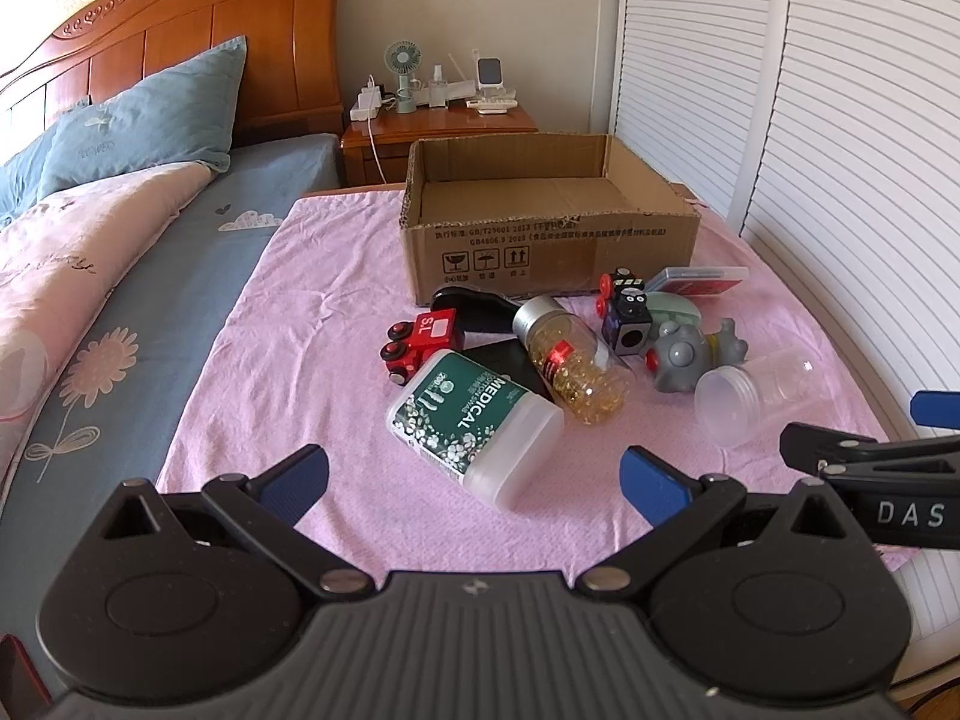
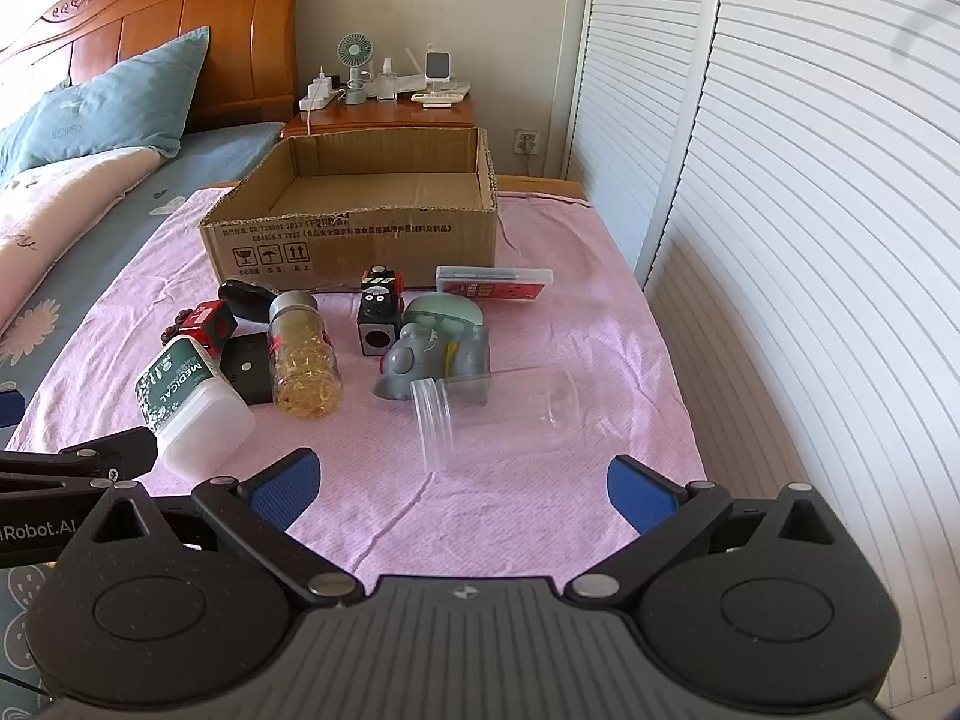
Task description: Organize rigid objects
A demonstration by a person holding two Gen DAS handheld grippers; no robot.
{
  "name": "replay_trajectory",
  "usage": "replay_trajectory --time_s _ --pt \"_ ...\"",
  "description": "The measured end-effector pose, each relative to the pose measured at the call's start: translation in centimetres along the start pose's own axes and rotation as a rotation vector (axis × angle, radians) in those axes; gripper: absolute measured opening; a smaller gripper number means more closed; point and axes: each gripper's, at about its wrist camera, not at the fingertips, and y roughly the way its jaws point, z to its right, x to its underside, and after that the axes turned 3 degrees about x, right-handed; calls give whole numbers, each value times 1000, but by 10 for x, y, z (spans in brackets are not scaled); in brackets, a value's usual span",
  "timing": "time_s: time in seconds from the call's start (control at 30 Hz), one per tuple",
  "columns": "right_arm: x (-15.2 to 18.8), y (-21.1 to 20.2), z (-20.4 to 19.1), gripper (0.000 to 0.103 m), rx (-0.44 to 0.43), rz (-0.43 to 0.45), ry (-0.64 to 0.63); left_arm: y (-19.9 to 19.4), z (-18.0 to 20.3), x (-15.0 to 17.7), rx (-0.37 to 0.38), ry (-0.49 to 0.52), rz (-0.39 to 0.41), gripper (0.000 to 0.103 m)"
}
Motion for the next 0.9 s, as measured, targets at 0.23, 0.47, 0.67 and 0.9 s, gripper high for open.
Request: replay_trajectory --time_s 0.23,0.47,0.67,0.9 --pt "0 -1 0 103 3 2 -1 0 0 -1 0 2 0 102" --pt "0 -2 1 103 6 4 -2 -1 -1 -1 0 1 0 102" --pt "-1 -2 1 103 8 6 -3 -3 0 -2 -3 1 3 102" --pt "-1 -2 1 103 6 5 -2 -3 1 -2 -7 2 4 102"
